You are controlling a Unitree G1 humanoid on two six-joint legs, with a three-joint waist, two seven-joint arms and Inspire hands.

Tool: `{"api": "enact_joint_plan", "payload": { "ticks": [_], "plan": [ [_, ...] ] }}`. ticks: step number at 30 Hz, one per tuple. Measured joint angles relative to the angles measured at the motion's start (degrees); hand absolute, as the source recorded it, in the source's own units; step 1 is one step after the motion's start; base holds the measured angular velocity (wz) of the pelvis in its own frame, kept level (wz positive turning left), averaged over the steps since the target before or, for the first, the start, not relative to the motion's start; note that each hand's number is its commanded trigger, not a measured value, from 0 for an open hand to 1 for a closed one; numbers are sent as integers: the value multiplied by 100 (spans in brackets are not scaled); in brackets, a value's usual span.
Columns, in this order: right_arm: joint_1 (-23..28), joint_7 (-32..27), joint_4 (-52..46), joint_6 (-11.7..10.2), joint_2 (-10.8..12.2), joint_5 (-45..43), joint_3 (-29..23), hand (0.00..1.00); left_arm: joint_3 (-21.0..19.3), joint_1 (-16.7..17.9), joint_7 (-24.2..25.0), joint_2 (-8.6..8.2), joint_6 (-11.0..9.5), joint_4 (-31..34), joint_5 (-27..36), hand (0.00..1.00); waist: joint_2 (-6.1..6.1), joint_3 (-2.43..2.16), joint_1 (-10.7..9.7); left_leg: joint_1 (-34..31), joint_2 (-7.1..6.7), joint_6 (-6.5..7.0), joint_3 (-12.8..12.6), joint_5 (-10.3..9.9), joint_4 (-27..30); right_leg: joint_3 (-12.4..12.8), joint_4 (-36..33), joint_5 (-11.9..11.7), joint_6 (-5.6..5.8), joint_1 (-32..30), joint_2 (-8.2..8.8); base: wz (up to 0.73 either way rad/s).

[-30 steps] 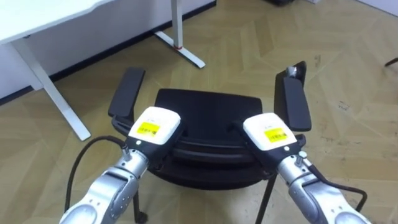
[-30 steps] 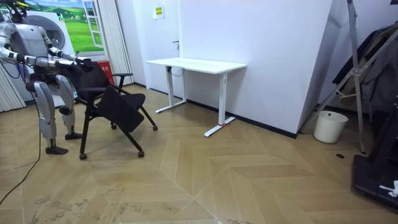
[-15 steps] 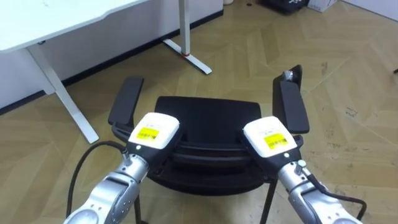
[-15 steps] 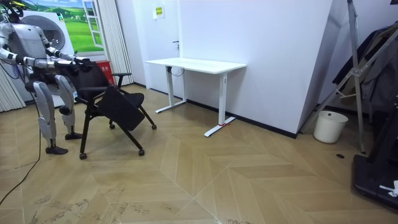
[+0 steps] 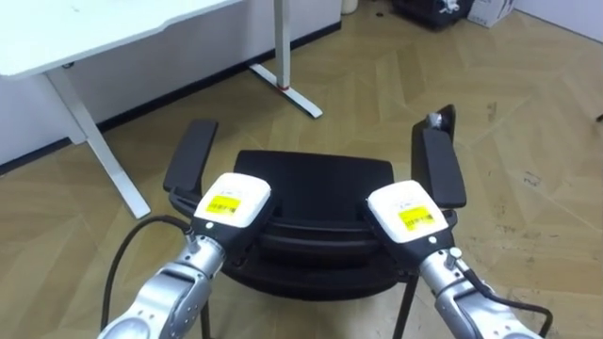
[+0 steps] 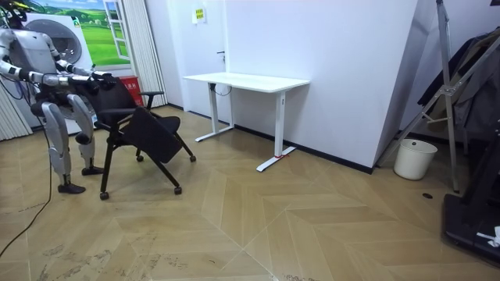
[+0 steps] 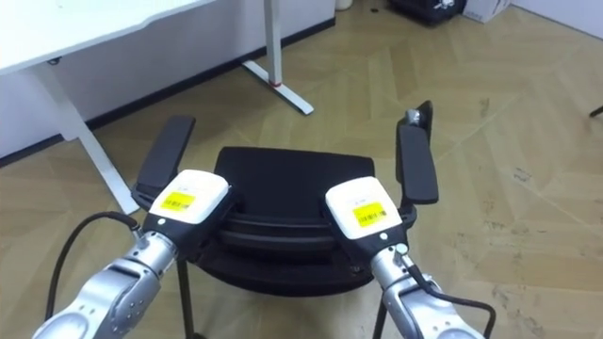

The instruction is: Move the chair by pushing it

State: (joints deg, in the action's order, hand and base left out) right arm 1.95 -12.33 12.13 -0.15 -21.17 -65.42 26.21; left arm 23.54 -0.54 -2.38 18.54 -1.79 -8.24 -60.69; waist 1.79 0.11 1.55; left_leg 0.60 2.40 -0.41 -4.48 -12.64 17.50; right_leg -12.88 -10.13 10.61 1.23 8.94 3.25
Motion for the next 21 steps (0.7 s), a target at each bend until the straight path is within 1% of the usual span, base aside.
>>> {"api": "enact_joint_plan", "payload": {
  "ticks": [1,2,3,4,5,7,8,9,10,11,12,13,14,15,16,17,18,19,20,21],
  "plan": [
    [21,0,43,-12,69,1,-22,100,-36,14,44,2,-25,1,-19,100,4,3,21,-47,63,-34,42,-102,209,-32,-94,70,-33,9,-49,17],
    [21,0,63,-30,89,8,-25,100,-48,26,55,8,-33,1,-21,100,-26,14,36,-89,104,-54,47,-156,328,-50,-144,108,-55,11,-75,12],
    [12,1,84,-67,106,22,-25,100,-61,28,57,32,-57,1,-21,100,-3,4,55,-165,178,-91,66,-245,548,-133,-285,205,-96,5,-101,19],
    [11,1,96,-106,120,33,-32,100,-72,24,59,44,-78,-7,-20,100,-14,26,49,-242,223,-114,50,-289,771,-164,-379,312,-120,-15,-125,26],
    [18,-1,141,-121,122,33,-36,100,-73,20,55,45,-90,-28,-20,100,-7,26,30,-286,241,-115,5,-303,884,-186,-439,381,-118,-24,-130,41],
    [53,-66,206,-181,122,18,-48,100,-73,1,49,11,-116,-124,-16,100,6,27,-3,-387,328,-112,-204,-309,1195,-309,-635,621,-126,-25,-79,40],
    [59,-90,222,-192,122,18,-48,100,-73,4,38,4,-119,-148,-15,100,3,28,-3,-401,351,-111,-234,-308,1257,-337,-672,651,-136,-19,-80,27],
    [74,-112,242,-225,122,16,-47,100,-72,11,23,-1,-131,-195,-14,100,1,26,2,-423,391,-114,-274,-300,1334,-418,-691,682,-160,20,-85,23],
    [84,-142,256,-241,122,8,-46,100,-72,36,0,-8,-133,-217,-13,100,6,19,14,-457,397,-133,-295,-263,1368,-458,-738,725,-174,15,-80,23],
    [85,-150,256,-248,121,8,-46,100,-72,37,-21,-11,-133,-226,-14,100,22,26,14,-491,397,-134,-306,-231,1410,-471,-777,748,-181,7,-69,22],
    [92,-156,262,-275,120,-4,-45,100,-72,48,-68,-17,-133,-216,-15,100,27,18,14,-579,406,-119,-329,-165,1537,-499,-784,763,-200,10,-59,17],
    [102,-206,270,-301,108,-9,-43,100,-73,78,-103,-16,-134,-209,-13,100,79,26,23,-779,419,-112,-330,-73,1731,-509,-792,771,-224,17,-39,15],
    [106,-237,270,-309,101,-18,-43,100,-73,87,-119,-16,-138,-205,-10,100,91,16,19,-869,407,-123,-327,-57,1793,-512,-793,765,-242,6,-16,15],
    [114,-312,267,-343,47,-19,-44,100,-73,89,-130,-35,-160,-207,-3,100,94,14,7,-1031,360,-151,-315,-36,1524,-524,-794,757,-257,-13,22,7],
    [118,-342,266,-365,-2,-20,-44,100,-73,118,-156,-57,-182,-206,-2,100,101,0,26,-1209,280,-124,-318,78,1036,-529,-803,793,-206,-23,57,0],
    [133,-355,266,-365,-13,-24,-43,100,-73,144,-171,-62,-198,-204,-3,100,77,3,55,-1277,281,-97,-325,174,779,-543,-809,817,-185,-19,77,-34],
    [190,-381,271,-366,-24,-29,-44,100,-73,209,-180,-72,-230,-179,-11,100,63,-34,193,-1352,289,-39,-336,513,502,-601,-843,864,-127,14,143,-58],
    [254,-396,255,-378,-34,-33,-42,100,-77,301,-195,-69,-239,-117,-24,100,57,-96,330,-1351,278,-30,-351,726,419,-635,-896,922,-26,35,229,-62],
    [268,-410,246,-387,-35,-41,-42,100,-85,333,-198,-53,-240,-69,-28,100,55,-107,358,-1333,242,-11,-356,802,410,-669,-913,942,20,51,274,-37],
    [269,-416,191,-392,-35,-54,-44,100,-96,344,-204,-11,-243,-7,-21,100,56,-107,333,-1313,130,21,-346,843,411,-716,-955,987,106,77,355,0]
  ]
}}
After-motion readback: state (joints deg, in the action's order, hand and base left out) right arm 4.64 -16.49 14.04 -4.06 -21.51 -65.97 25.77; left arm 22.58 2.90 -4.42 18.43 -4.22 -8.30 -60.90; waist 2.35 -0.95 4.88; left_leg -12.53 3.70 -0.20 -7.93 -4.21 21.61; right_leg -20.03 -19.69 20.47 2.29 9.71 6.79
